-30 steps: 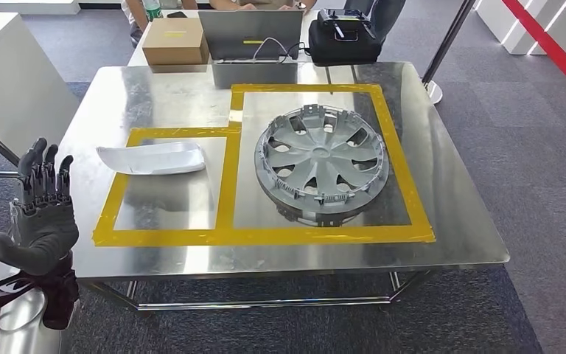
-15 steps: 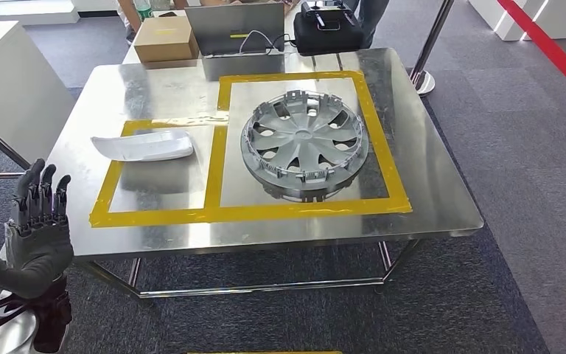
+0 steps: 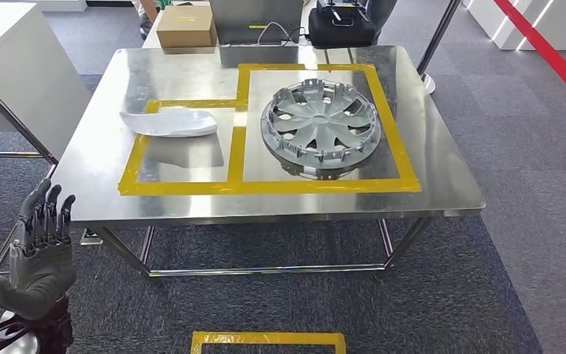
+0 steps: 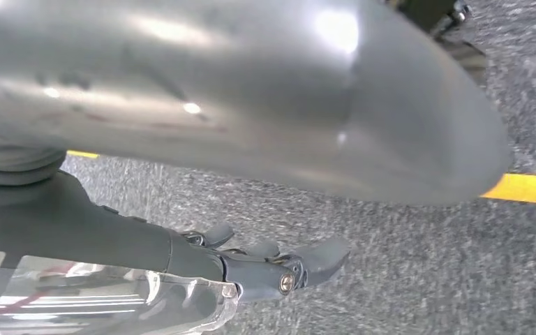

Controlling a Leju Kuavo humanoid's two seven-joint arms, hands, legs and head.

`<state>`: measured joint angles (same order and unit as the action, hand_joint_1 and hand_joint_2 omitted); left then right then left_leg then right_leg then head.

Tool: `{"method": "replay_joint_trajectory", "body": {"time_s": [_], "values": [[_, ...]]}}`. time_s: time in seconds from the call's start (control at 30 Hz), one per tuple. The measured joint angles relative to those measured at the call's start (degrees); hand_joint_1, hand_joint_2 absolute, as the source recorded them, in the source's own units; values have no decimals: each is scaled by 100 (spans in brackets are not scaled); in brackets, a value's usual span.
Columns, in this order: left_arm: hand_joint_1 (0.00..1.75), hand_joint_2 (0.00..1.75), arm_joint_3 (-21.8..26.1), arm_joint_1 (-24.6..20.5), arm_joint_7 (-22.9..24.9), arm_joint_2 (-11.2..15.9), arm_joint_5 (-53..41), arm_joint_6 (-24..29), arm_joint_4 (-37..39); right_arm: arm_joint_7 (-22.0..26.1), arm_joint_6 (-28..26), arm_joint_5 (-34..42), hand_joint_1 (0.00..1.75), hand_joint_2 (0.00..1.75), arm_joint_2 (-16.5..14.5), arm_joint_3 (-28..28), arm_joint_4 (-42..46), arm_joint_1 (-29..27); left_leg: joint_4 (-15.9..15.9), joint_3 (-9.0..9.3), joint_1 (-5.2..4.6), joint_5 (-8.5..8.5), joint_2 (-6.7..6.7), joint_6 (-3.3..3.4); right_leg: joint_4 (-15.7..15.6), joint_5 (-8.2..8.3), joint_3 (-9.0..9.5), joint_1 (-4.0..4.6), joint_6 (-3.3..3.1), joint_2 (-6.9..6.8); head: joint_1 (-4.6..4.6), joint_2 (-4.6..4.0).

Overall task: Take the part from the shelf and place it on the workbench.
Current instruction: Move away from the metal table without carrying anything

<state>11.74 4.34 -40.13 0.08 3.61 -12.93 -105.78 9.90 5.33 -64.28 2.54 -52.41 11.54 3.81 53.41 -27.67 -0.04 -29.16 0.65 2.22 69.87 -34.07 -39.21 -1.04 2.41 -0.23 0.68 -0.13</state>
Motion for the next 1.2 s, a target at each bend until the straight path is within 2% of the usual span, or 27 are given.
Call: {"method": "replay_joint_trajectory", "body": {"time_s": [0.03, 0.07, 0.1, 0.17, 0.23, 0.27, 0.33, 0.37, 0.43, 0.5, 0.53, 0.57, 0.6, 0.67, 0.73, 0.77, 0.8, 0.87, 0.9, 0.93, 1.0, 1.03, 1.07, 1.1, 1.13, 1.17, 1.2], "values": [[0, 0, 2, 41, 0, -15, 0, 10, -23, 11, 0, -7, 0, 0, 9, 0, 0, 2, 18, -81, -8, 60, 2, 3, 301, -75, -30, 0, 1, 1, -1, 0], [0, 0, 4, 74, 0, -28, 0, 18, -45, 19, 0, -13, 0, 0, 15, 0, 0, 4, 48, -172, -14, 118, 1, 1, 421, -12, 31, 0, -5, 1, 0, 0], [0, 0, 7, 100, 0, -37, 0, 20, -64, 24, 0, -18, 0, 0, 20, 0, 1, 7, 86, -264, -16, 168, -2, -8, 323, 143, 196, 1, -17, 2, -1, 0], [0, 0, 10, 138, 0, -49, 0, 22, -110, 29, 0, -24, 0, 0, 33, 0, 2, 21, 186, -438, -20, 245, -10, -43, -424, 386, 787, 2, -54, 7, -1, 0], [0, 0, 21, 157, 0, -57, 1, 24, -156, 33, 0, -28, 0, 0, 47, 1, 3, 44, 272, -553, -34, 309, -11, -97, -1203, 328, 1285, 16, -89, 18, 4, 0], [0, 0, 28, 164, 0, -63, 3, 25, -175, 37, 0, -31, 0, 0, 52, 2, 4, 51, 293, -589, -38, 349, -8, -128, -1386, 268, 1376, 29, -112, 23, 7, 0], [0, 0, 55, 196, 0, -77, 19, 21, -221, 49, 0, -44, 0, 0, 54, 2, 3, 51, 310, -640, -31, 411, -11, -198, -1438, 307, 1311, 37, -184, 17, 1, 0], [0, 0, 75, 231, 0, -85, 32, 8, -251, 57, 0, -53, 0, 0, 54, 2, 3, 53, 355, -678, -23, 339, -21, -234, -1433, 359, 1250, 31, -232, 9, 2, 0], [0, 0, 132, 330, 0, -106, 55, -31, -320, 81, 1, -79, 0, 0, 53, 2, 2, 62, 723, -809, -3, -123, -38, -301, -1435, 488, 1104, 11, -307, -10, 20, 0], [0, 0, 180, 438, 0, -140, 61, -66, -376, 97, 4, -107, 0, 0, 54, 2, 2, 68, 1422, -963, 11, -677, -43, -348, -1431, 629, 926, 15, -333, -20, 43, 0], [0, 0, 197, 485, 0, -160, 61, -77, -390, 99, 8, -120, 0, 0, 55, 2, 2, 68, 1723, -993, 16, -783, -43, -360, -1427, 703, 833, 17, -331, -26, 43, 0], [0, 0, 212, 533, 0, -181, 61, -84, -398, 92, 14, -131, 0, 0, 55, 2, 2, 69, 1891, -957, 19, -736, -43, -364, -1418, 775, 739, 18, -324, -34, 44, 0], [0, 0, 227, 581, 0, -209, 61, -92, -401, 74, 24, -141, 0, 0, 55, 2, 2, 71, 1879, -836, 21, -569, -43, -360, -1404, 845, 644, 18, -313, -40, 43, 0], [0, 0, 256, 668, 0, -269, 56, -117, -402, 37, 40, -154, 0, 0, 52, 2, 2, 76, 1314, -313, 20, -241, -43, -330, -1375, 976, 480, 20, -280, -45, 46, 0], [0, 0, 274, 738, 0, -322, 4, -122, -399, 20, 44, -169, 0, 0, 41, 2, 2, 82, 373, 360, 2, -281, -44, -282, -1351, 1092, 387, 38, -229, -46, 44, 0], [0, 0, 279, 778, 0, -346, -68, -105, -381, 17, 44, -175, 0, 0, 35, 2, 2, 88, 51, 561, -13, -373, -46, -259, -1347, 1150, 364, 43, -198, -51, 41, 0], [0, 0, 281, 834, 1, -366, -180, -81, -335, 13, 44, -179, 0, 0, 29, 2, 2, 93, -126, 645, -30, -425, -48, -230, -1353, 1209, 347, 43, -162, -57, 38, 0], [0, 0, 272, 978, 1, -415, -476, -76, -126, 1, 44, -180, 0, 0, 16, 3, 0, 88, -149, 559, -30, -366, -32, -129, -1333, 1217, 297, 19, -94, -56, 34, 0], [0, 0, 258, 1044, 2, -436, -647, -113, 56, -9, 45, -179, 0, 0, 6, 3, -2, 75, -149, 498, -23, -299, -20, -70, -1233, 1060, 252, 11, -67, -48, 26, 0], [0, 0, 238, 1092, 2, -452, -823, -163, 302, -15, 45, -173, 0, 0, -4, 3, -3, 62, -153, 426, -15, -223, -6, -20, -1018, 789, 187, 6, -47, -37, 15, 0], [0, 0, 183, 1081, 9, -460, -1265, -179, 1178, -24, 39, -157, 0, 0, -26, 2, -4, 48, -142, 261, -29, -77, 6, 20, -290, 184, 30, 6, -18, -23, -6, 0], [0, 0, 163, 1003, 21, -458, -1497, -99, 1872, -24, 36, -155, 0, 0, -42, 2, -4, 47, -123, 169, -36, -9, 13, 22, 89, 54, -20, 6, -8, -18, -8, 0], [0, 0, 150, 894, 46, -455, -1681, 41, 2676, -24, 33, -162, 0, 0, -61, 2, -4, 48, -88, 73, -42, 48, 23, 17, 352, 83, -15, 7, -3, -14, -9, 0], [0, 0, 149, 770, 106, -447, -1788, 225, 3501, -21, 36, -176, 0, 0, -81, 2, -4, 47, -35, -20, -43, 89, 35, 6, 438, 229, 71, 6, -2, -11, -9, 0], [0, 0, 158, 640, 220, -436, -1828, 430, 4320, -14, 42, -194, 0, 0, -102, 2, -4, 48, 34, -114, -39, 119, 48, -9, 315, 409, 258, 3, -4, -8, -8, 0], [0, 0, 176, 514, 385, -424, -1814, 625, 5050, -3, 50, -215, 0, 0, -118, 2, -4, 51, 114, -205, -35, 140, 59, -30, -12, 509, 550, -1, -4, 0, -9, 0], [0, 0, 205, 390, 597, -410, -1785, 785, 5701, 7, 60, -232, 0, 0, -131, 2, -4, 56, 201, -295, -39, 158, 64, -53, -456, 501, 876, -2, -11, 11, -10, 0]]}}
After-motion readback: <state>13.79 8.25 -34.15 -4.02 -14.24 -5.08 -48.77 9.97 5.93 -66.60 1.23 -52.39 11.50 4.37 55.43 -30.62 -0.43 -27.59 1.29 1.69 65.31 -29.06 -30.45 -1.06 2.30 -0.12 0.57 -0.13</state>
